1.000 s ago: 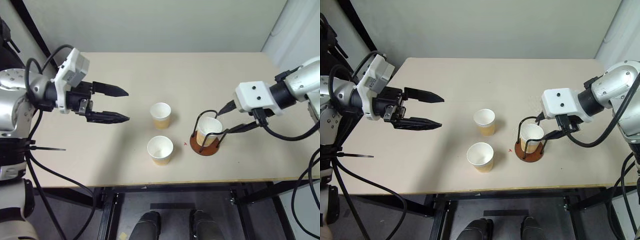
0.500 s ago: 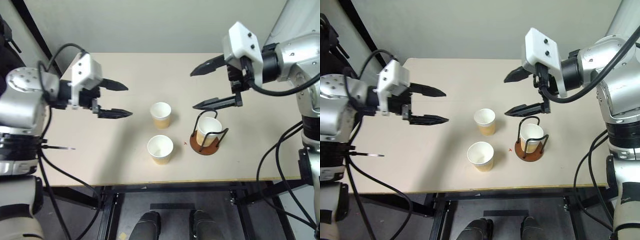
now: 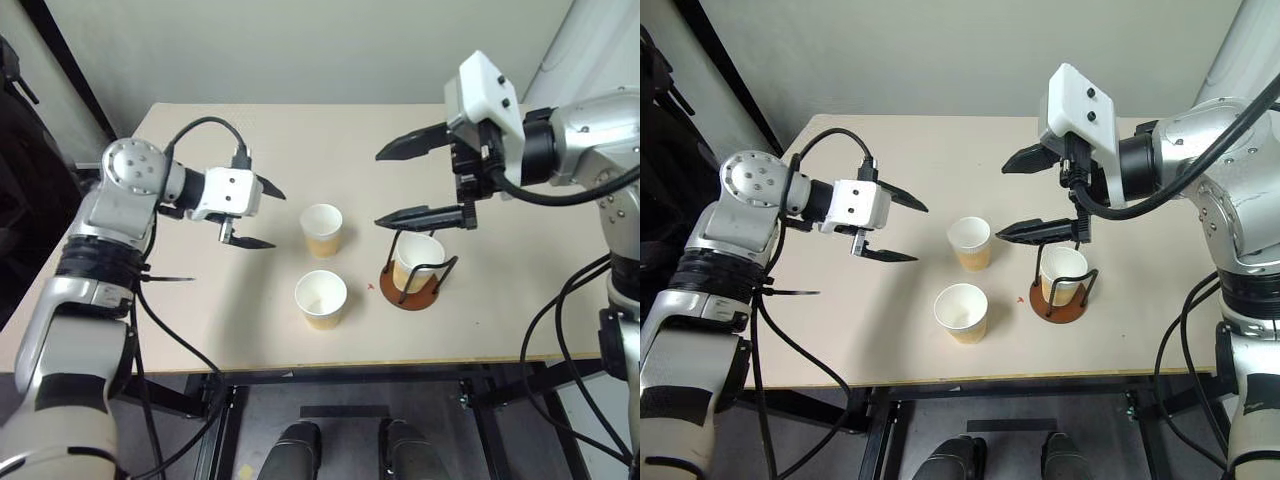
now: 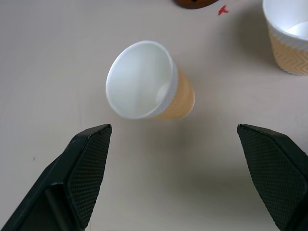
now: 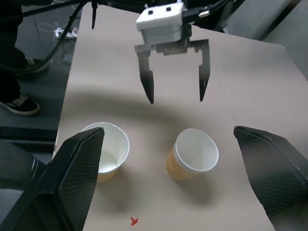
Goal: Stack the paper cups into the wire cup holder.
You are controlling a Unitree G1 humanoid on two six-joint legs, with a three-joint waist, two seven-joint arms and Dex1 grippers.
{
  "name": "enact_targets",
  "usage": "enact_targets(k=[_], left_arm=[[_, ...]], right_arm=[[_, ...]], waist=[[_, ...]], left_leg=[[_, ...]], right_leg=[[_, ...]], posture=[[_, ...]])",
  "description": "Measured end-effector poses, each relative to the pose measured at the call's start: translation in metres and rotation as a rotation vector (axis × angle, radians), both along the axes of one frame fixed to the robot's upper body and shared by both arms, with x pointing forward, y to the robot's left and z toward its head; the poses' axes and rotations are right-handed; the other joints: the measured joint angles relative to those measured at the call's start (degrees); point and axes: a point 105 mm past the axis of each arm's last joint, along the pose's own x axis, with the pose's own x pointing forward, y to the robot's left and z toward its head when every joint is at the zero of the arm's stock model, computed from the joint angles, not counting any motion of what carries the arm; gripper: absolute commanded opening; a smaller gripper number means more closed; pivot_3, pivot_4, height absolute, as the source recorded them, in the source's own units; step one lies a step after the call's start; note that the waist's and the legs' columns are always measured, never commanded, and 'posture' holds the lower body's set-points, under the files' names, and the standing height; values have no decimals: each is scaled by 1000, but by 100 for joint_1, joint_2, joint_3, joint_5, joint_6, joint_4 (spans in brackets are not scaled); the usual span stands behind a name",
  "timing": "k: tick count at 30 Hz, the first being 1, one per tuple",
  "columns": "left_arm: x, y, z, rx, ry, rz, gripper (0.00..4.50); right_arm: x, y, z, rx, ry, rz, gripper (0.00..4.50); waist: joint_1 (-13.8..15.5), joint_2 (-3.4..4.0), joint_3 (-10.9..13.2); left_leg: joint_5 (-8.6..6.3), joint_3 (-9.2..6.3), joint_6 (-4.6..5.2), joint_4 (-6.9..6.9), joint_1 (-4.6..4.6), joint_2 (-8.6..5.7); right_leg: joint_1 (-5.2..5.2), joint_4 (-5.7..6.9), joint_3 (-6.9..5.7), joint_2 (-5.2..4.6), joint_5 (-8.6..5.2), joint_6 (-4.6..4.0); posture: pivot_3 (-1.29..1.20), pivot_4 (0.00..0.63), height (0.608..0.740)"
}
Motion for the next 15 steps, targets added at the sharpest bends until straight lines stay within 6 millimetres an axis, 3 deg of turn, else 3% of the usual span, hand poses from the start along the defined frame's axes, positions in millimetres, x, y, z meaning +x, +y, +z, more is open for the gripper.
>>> enact_targets(k=[15], left_arm=[[15,-22,-18,16,-2,-64,4500]], right_arm=[[0,-14,-3,-4,1,-61,4473]], waist=[[19,-1,0]], left_leg=[[1,1,13,28,-49,-2]], right_leg=[[-28,-15,-2,-3,28,46]], posture=[[0,150,740]])
